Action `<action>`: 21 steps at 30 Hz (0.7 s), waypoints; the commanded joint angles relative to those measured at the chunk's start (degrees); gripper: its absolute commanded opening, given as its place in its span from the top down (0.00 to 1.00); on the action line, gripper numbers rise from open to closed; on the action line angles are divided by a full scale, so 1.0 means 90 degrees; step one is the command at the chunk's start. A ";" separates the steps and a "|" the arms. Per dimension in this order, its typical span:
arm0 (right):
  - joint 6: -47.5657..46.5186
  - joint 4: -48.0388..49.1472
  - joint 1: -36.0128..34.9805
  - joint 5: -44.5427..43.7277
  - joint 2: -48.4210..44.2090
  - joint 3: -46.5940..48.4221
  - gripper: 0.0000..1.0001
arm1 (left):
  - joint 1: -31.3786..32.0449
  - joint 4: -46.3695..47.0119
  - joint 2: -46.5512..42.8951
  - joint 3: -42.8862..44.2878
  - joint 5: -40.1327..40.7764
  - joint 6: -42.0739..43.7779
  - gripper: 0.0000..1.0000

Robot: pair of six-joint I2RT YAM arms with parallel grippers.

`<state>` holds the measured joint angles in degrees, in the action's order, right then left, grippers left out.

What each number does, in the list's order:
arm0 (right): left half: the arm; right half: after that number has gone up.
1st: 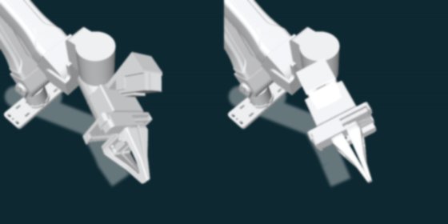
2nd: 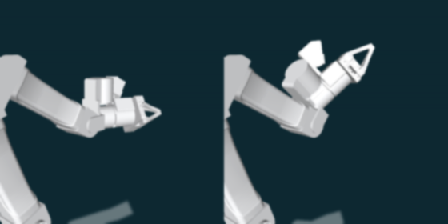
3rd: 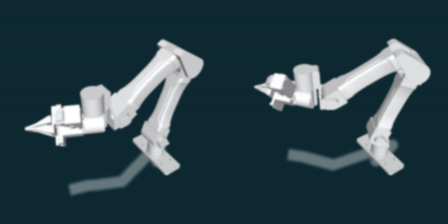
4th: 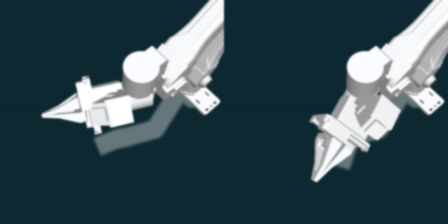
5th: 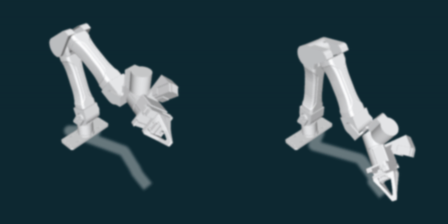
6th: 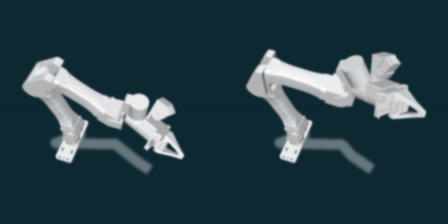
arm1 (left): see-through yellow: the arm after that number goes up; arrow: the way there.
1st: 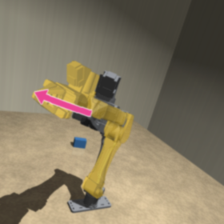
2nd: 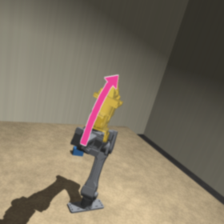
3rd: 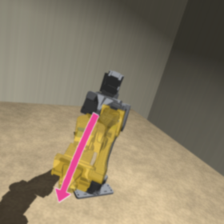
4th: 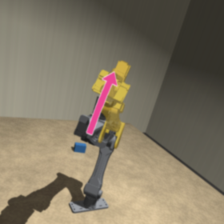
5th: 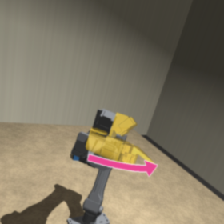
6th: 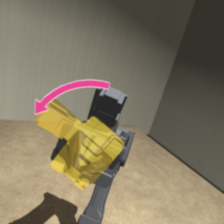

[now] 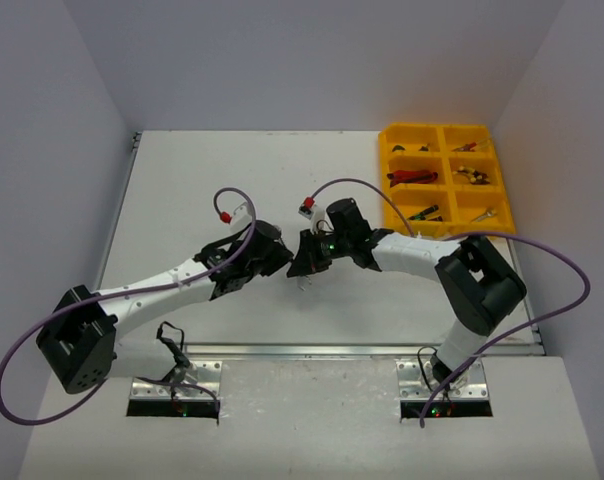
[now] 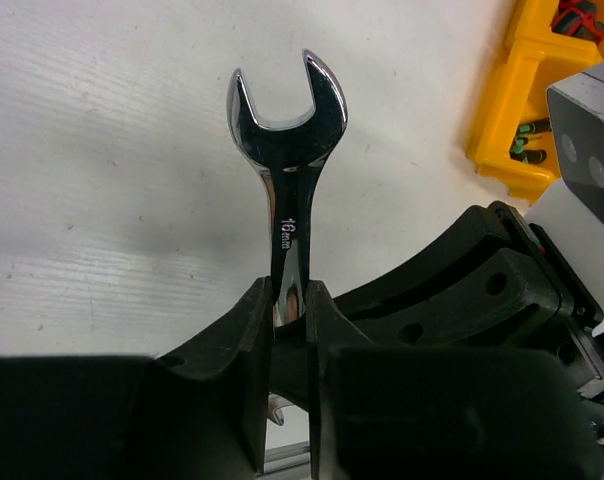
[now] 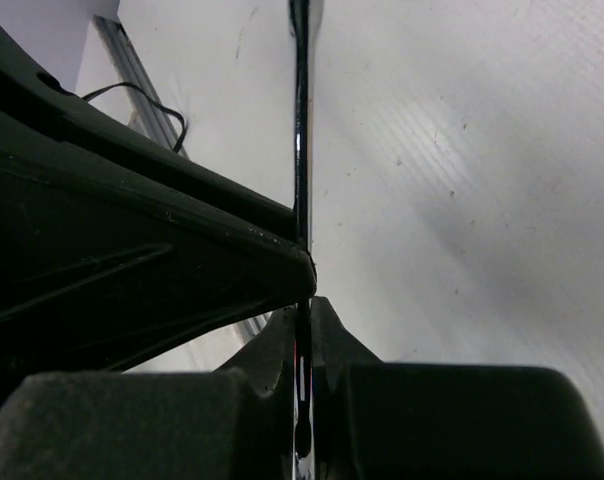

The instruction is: Sort the tools into containers

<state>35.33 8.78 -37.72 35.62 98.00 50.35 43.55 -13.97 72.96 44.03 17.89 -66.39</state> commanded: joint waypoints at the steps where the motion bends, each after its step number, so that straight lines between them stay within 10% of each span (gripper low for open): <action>1: 0.0043 -0.0006 -0.0003 -0.0720 -0.0448 0.0058 1.00 | 0.0044 0.0333 -0.0469 0.0127 0.0316 0.0189 0.82; 3: 0.0114 -0.0369 0.0191 -0.1240 -0.0749 0.0042 1.00 | 0.0033 -0.0118 -0.0707 0.0277 0.0717 0.0169 0.10; 4: 0.0280 -0.0596 0.0450 -0.1342 -0.0857 -0.0041 1.00 | 0.0024 -0.0758 -0.0768 0.0527 0.1150 0.0065 0.00; 14: 0.0393 -0.2793 0.4371 -0.2212 -0.2406 0.0211 1.00 | 0.0024 -0.3917 -0.2061 0.2294 0.2866 0.2233 0.00; 21: 0.0126 -0.3939 0.5725 -0.4276 -0.1427 0.1990 1.00 | 0.0024 -0.4006 -0.2589 0.1679 0.2797 0.3365 0.00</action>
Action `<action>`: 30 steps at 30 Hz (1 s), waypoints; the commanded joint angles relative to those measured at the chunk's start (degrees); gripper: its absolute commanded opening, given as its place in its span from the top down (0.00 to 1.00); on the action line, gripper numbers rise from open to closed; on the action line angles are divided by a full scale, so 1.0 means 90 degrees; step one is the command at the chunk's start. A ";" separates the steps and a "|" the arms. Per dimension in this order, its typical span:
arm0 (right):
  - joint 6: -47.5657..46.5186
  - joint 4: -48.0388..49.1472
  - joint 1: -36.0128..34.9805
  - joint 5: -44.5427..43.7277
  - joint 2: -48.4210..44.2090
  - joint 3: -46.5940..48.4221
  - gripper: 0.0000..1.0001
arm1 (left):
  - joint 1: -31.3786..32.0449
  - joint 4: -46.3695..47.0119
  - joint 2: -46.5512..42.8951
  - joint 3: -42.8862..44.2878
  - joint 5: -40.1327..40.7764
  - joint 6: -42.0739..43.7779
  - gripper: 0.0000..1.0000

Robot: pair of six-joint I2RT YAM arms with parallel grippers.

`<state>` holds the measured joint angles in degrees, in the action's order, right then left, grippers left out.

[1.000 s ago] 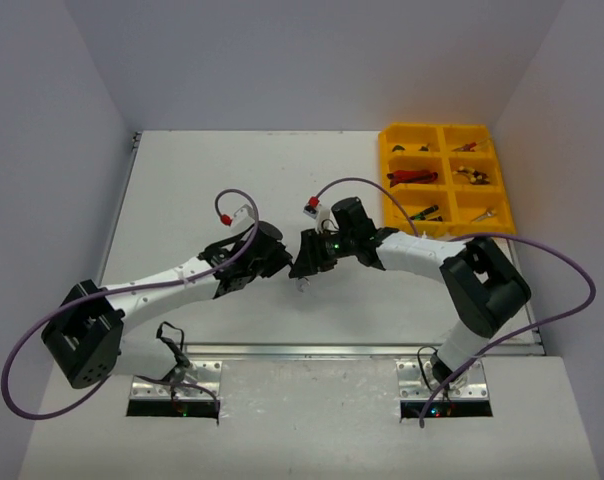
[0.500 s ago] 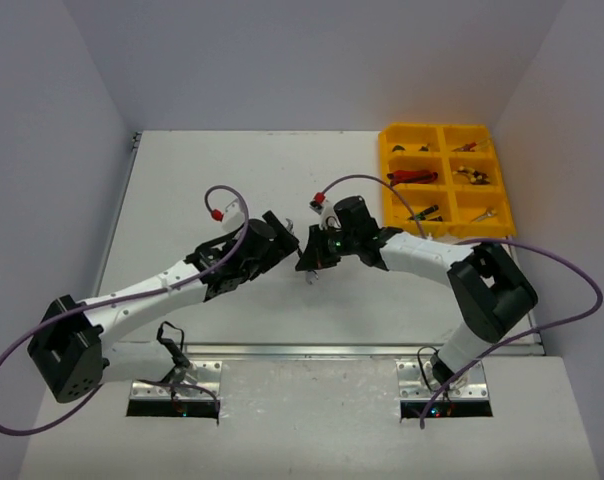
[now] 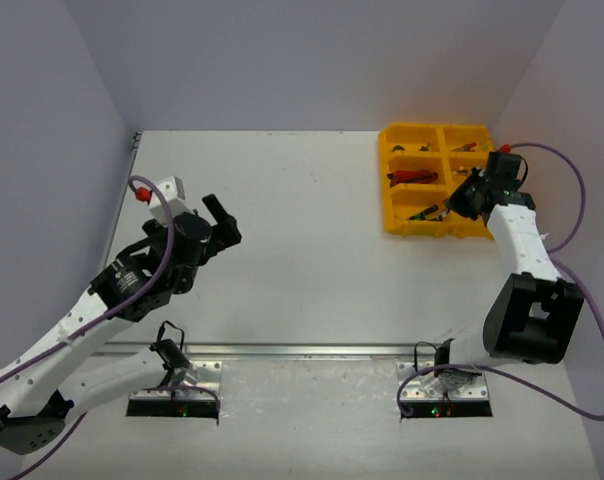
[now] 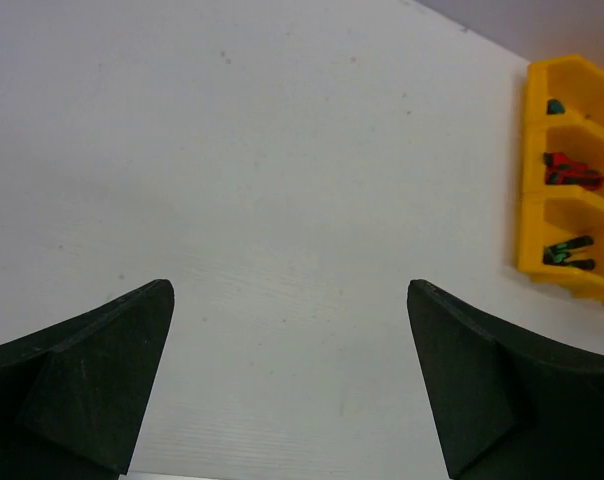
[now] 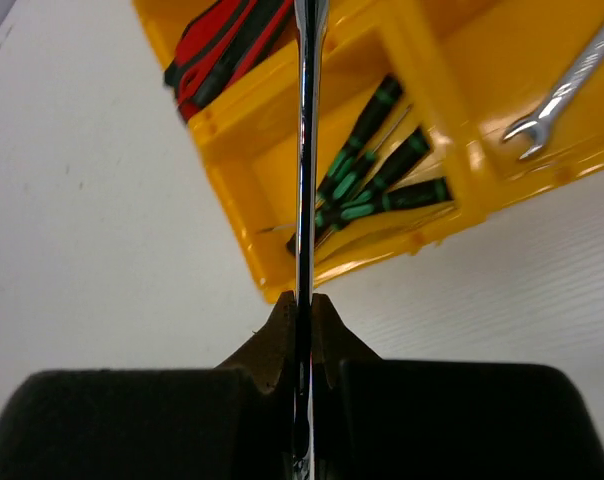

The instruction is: Sort the tools into containers

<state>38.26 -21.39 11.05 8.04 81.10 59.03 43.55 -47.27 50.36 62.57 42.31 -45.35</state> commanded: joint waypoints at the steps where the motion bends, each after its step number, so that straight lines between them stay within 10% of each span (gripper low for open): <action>1: -0.0238 -0.0729 0.0422 -0.1468 0.0705 0.1409 1.00 | 0.0024 -0.0071 -0.0152 -0.0666 0.0079 0.1190 0.00; 15: -0.0357 -0.1347 0.0836 -0.2485 0.2730 0.3077 1.00 | 0.0024 0.0692 -0.1017 -0.1434 -0.0463 0.1641 0.00; 22: -0.0325 -0.1380 0.0853 -0.2296 0.3055 0.3282 0.84 | 0.0024 0.0745 -0.0997 -0.1444 -0.0580 0.1713 0.00; 26: -0.0270 -0.1638 0.0862 -0.2278 0.3115 0.3459 0.36 | 0.0024 0.0760 -0.0965 -0.1444 -0.0599 0.1728 0.00; 30: -0.0179 -0.1604 0.0862 -0.2046 0.2694 0.3310 0.24 | 0.0023 0.0747 -0.0884 -0.1432 -0.0542 0.1725 0.00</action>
<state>35.59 -35.45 18.57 -11.37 109.25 87.72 43.55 -42.95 41.70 49.69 37.26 -30.77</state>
